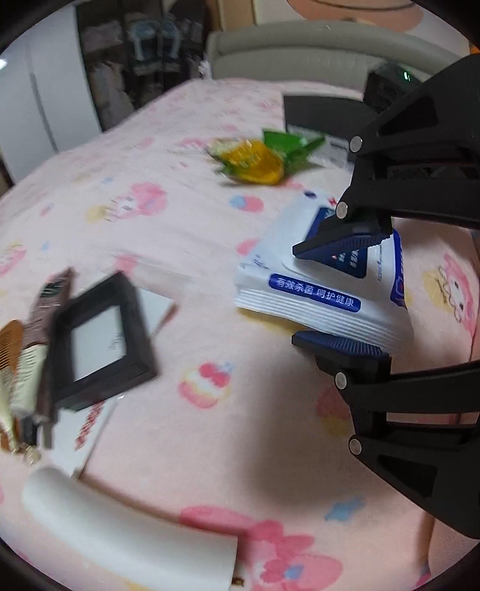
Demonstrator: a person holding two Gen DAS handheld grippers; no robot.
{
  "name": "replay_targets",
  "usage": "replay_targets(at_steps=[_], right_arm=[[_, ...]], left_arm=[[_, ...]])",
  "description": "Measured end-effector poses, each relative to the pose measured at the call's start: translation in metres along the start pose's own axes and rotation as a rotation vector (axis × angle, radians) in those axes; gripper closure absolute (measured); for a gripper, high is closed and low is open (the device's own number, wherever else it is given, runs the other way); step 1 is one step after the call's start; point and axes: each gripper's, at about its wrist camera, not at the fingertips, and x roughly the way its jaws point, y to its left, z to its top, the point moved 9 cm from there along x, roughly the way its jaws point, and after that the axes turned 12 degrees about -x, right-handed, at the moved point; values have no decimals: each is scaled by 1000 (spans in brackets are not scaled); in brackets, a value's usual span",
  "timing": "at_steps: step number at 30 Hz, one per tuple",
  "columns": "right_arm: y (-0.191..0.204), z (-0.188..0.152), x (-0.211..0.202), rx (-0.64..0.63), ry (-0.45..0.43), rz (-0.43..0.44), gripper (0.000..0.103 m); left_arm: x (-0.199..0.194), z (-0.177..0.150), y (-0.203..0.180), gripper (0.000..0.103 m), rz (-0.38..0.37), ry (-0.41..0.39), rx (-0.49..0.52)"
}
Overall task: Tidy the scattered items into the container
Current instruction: 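Carry the wipes pack in the left tool over the grey box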
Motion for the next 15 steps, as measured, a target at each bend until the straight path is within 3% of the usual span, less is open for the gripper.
replay_targets(at_steps=[5, 7, 11, 15], right_arm=[[14, 2, 0, -46, -7, 36, 54], [18, 1, -1, -64, -7, 31, 58], [26, 2, -11, -102, -24, 5, 62], [31, 6, -29, -108, -50, 4, 62]], left_arm=[[8, -8, -7, 56, -5, 40, 31], [8, -15, -12, 63, -11, 53, 64], [-8, -23, -28, 72, -39, 2, 156], [-30, -30, -45, 74, -95, -54, 229]])
